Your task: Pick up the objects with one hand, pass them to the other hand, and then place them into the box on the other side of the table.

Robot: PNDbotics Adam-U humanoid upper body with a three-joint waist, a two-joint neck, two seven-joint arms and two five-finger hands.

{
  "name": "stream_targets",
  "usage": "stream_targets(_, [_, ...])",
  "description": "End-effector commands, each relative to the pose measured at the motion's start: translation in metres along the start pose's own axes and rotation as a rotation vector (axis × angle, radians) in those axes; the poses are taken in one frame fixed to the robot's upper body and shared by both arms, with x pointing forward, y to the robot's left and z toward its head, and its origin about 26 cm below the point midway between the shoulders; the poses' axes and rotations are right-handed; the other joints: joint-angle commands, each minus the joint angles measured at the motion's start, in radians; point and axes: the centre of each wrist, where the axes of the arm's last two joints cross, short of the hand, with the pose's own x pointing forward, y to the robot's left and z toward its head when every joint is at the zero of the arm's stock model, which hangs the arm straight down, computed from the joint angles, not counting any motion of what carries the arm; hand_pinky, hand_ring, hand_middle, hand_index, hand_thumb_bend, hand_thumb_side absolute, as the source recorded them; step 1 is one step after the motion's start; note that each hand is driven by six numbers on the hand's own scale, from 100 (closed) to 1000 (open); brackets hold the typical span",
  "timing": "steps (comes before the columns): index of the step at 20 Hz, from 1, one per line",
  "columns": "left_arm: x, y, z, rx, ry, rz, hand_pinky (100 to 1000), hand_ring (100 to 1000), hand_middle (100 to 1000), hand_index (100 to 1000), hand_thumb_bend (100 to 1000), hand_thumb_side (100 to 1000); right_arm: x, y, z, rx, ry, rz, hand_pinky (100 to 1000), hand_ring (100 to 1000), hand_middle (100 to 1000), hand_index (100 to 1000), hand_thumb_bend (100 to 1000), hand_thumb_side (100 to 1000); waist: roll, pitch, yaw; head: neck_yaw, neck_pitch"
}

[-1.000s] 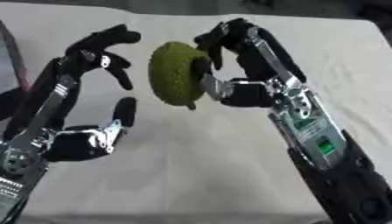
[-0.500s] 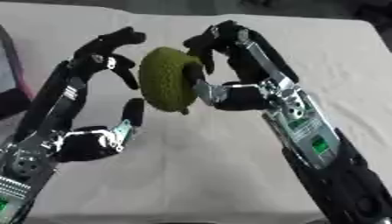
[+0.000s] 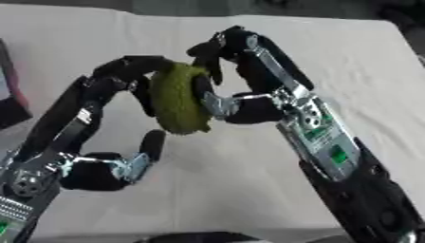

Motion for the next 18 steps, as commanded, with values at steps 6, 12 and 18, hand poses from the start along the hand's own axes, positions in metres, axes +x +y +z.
stream_targets(6, [0.0056, -0.0004, -0.0114, 0.022, 0.008, 0.022, 641, 340, 650, 819, 100, 413, 0.0065, 0.0002, -0.0042, 0.062, -0.050, 0.003, 777, 410, 266, 272, 100, 100, 0.000, -0.020, -0.005, -0.006, 0.006])
stream_targets(12, [0.0047, -0.0047, -0.0129, 0.046, 0.063, 0.025, 600, 264, 508, 722, 100, 516, 0.0061, 0.0013, -0.0034, 0.082, -0.064, -0.005, 781, 414, 278, 286, 100, 100, -0.001, -0.020, -0.010, -0.002, 0.006])
stream_targets(18, [0.0042, -0.0061, -0.0127, 0.067, 0.074, 0.038, 557, 212, 399, 625, 100, 540, 0.0063, -0.0009, -0.0026, 0.074, -0.072, -0.015, 773, 413, 292, 304, 100, 100, 0.001, -0.021, -0.013, 0.002, 0.006])
